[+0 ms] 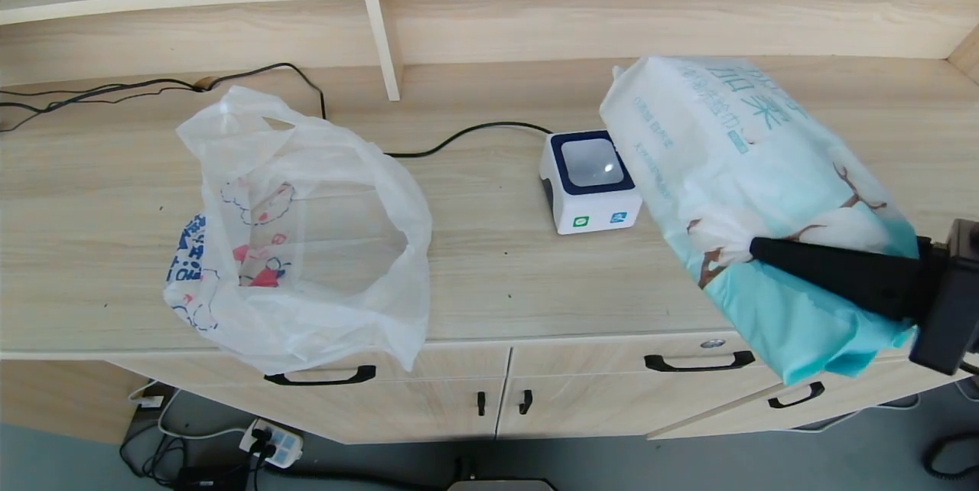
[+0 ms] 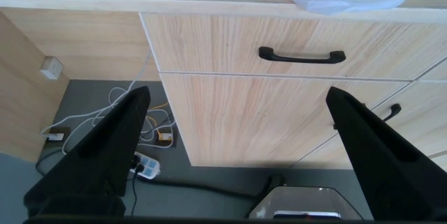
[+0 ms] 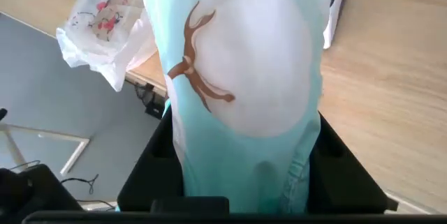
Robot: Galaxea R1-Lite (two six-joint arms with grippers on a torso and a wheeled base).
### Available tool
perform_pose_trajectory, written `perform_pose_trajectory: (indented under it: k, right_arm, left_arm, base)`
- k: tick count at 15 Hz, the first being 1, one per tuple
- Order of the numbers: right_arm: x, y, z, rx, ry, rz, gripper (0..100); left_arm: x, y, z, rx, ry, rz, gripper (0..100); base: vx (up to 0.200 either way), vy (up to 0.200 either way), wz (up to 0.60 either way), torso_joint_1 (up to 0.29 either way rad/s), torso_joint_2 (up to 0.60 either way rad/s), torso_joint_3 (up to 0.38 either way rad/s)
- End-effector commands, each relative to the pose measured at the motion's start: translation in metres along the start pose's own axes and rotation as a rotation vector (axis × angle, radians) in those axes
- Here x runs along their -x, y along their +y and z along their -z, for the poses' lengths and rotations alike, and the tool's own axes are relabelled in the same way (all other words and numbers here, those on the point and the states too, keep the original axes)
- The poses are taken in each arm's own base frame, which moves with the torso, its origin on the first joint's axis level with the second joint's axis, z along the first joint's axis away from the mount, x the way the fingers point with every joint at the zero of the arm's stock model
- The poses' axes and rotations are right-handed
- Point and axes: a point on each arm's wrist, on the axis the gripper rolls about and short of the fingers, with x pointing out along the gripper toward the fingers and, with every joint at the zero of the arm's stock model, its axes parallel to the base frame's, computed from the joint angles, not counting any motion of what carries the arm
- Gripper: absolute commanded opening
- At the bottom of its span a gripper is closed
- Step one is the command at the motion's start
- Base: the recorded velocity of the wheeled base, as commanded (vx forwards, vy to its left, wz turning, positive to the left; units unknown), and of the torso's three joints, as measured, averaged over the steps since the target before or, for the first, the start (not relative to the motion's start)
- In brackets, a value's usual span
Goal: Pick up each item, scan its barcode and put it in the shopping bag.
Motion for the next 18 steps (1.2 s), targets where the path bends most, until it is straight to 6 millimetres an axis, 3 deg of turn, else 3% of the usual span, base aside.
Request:
perform_pose_trajectory:
  k: [1,3,6,8,11,16,18]
  right_arm:
    - [-0.037,-0.004,-0.014,0.096,0.023,0.054,0]
    - [-0.057,-0.007,-0.025,0.211,0.021,0.142,0]
    - [-0.081,-0.011,-0.012,0.398,0.105,0.152,0]
    - [-0.09,-0.016,-0.005,0.406,0.14,0.185,0]
    - [-0.096,-0.028,0.0,0.422,0.172,0.219,0]
    - [-0.097,-0.028,-0.004,0.44,0.148,0.222,0]
    - [-0.095,-0.023,-0.014,0.451,0.069,0.197,0]
  left_arm:
    - [0.0,0.0,0.0,0.0,0.0,-0.001,100]
    - [0.0,0.0,0.0,0.0,0.0,0.001,100]
    - [0.0,0.0,0.0,0.0,0.0,-0.001,100]
    - [0.0,0.0,0.0,0.0,0.0,-0.001,100]
    - [0.0,0.0,0.0,0.0,0.0,-0.001,100]
    - [0.0,0.0,0.0,-0.002,0.0,0.001,100]
    - [0.0,0.0,0.0,0.0,0.0,0.001,100]
  base:
    - [0.0,0.0,0.0,0.0,0.0,0.0]
    - [0.0,0.0,0.0,0.0,0.0,0.0]
    - [0.0,0.0,0.0,0.0,0.0,0.0]
    - [0.0,0.0,0.0,0.0,0.0,0.0]
    - [0.0,0.0,0.0,0.0,0.0,0.0]
    - [0.0,0.0,0.0,0.0,0.0,0.0]
    - [0.0,0.0,0.0,0.0,0.0,0.0]
